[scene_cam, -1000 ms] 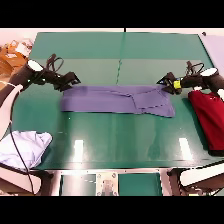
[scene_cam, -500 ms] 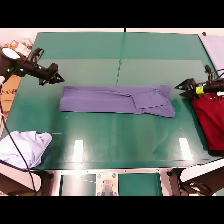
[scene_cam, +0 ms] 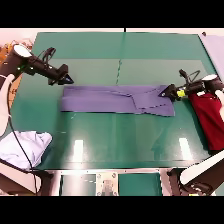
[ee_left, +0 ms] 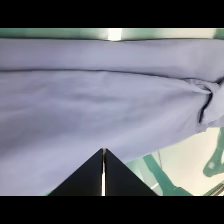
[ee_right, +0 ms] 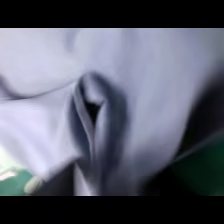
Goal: Fold the shirts.
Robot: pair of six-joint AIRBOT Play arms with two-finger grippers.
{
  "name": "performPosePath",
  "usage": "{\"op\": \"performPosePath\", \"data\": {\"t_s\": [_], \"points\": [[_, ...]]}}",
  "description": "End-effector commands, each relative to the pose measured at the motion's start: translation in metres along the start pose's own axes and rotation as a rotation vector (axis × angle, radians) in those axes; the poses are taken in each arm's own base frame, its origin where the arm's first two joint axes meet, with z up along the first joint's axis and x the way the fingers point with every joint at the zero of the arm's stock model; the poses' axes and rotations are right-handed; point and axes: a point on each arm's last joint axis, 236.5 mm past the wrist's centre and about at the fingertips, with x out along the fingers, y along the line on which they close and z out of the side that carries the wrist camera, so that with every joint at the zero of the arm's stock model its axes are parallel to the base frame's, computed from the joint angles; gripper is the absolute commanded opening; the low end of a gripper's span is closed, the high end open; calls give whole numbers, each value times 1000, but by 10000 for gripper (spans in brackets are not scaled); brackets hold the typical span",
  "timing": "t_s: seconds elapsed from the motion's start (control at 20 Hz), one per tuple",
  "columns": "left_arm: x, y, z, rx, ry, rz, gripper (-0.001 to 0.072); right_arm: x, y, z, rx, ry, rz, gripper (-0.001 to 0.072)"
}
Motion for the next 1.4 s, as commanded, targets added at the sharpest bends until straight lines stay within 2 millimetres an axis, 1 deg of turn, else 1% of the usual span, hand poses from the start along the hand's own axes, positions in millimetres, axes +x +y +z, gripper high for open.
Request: {"op": "performPosePath", "data": {"t_s": [0.0,0.1,0.2,0.25,0.35,0.4,0.45,0.5,0.55,0.6,0.7,0.8,0.85,0.95,1.0,1.05,1.1,1.2,1.25,1.35], "points": [[26,-33,-5,85,-1,-3,18,0,58,6,-103,56,42,34],[50,-61,-6,159,-25,-11,18,-14,79,11,-114,45,14,18],[86,-94,-12,239,-54,-25,18,-34,99,12,-133,18,-39,18],[109,-109,-17,269,-61,-32,18,-44,115,8,-163,12,-40,18],[166,-140,-35,327,-82,-46,18,-61,147,-2,-217,-10,-46,19],[192,-152,-44,349,-96,-52,18,-69,162,-8,-251,-19,-49,19],[215,-165,-57,359,-98,-69,18,-77,178,-13,-287,-35,-49,18],[232,-174,-70,357,-84,-88,18,-84,190,-18,-315,-52,-52,18],[247,-180,-82,350,-62,-104,18,-91,200,-21,-339,-71,-56,18],[256,-185,-92,342,-41,-117,18,-96,206,-24,-353,-83,-58,19],[266,-187,-104,332,-17,-124,18,-101,209,-25,-362,-96,-63,18],[265,-190,-106,320,-7,-136,18,-102,203,-24,-358,-94,-87,18],[261,-190,-106,325,1,-136,18,-102,202,-24,-358,-94,-88,18],[245,-187,-111,357,75,-130,18,-102,203,-24,-358,-94,-85,19],[232,-179,-111,386,125,-106,17,-102,205,-25,-348,-96,-78,18],[212,-163,-109,421,189,-52,17,-102,210,-25,-335,-98,-64,19],[189,-142,-104,428,255,26,18,-101,220,-27,-340,-100,-34,18],[127,-87,-86,429,359,244,17,-96,245,-33,-348,-94,46,19],[92,-59,-72,424,378,363,17,-89,260,-36,-355,-86,79,19],[30,-13,-44,367,336,542,18,-67,285,-43,-374,-69,98,19]]}}
